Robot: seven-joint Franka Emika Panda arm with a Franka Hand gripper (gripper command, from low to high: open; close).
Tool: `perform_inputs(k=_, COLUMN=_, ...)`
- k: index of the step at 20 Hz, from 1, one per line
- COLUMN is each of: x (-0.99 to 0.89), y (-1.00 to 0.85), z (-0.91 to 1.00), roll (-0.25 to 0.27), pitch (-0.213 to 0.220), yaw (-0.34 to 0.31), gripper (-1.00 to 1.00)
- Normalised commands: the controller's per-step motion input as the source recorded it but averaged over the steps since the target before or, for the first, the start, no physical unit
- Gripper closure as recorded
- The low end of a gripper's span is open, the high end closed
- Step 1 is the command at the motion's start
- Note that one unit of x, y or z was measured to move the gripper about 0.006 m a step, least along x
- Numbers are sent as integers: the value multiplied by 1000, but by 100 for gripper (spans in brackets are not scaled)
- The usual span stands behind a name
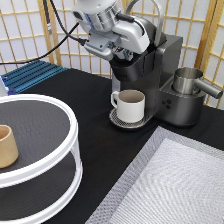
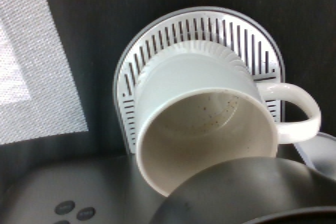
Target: Make coffee
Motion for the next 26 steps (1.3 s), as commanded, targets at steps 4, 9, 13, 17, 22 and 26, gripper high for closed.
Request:
perform_inputs(k=4, x=-114, y=79, z=78, roll=-90, pitch=-22, yaw=-61, gripper=-100)
perform_inputs(k=9, x=-93, y=180, z=183, roll=-106, pitch=-32, yaw=-68, gripper=-100)
perform_inputs(k=13, x=-48, y=223, z=174, roll=-99, pitch=-21, yaw=-63, gripper=-100)
perform_inputs(k=17, x=-51, y=205, z=204, roll=-62, pitch=0, yaw=-29, gripper=-100)
perform_inputs(k=22, x=-147, y=85, z=314, roll=-37, pitch=0, yaw=-27, gripper=-100)
perform_inputs(k=26, x=-222, y=1, z=566, roll=-24, pitch=0, yaw=-32, gripper=-100)
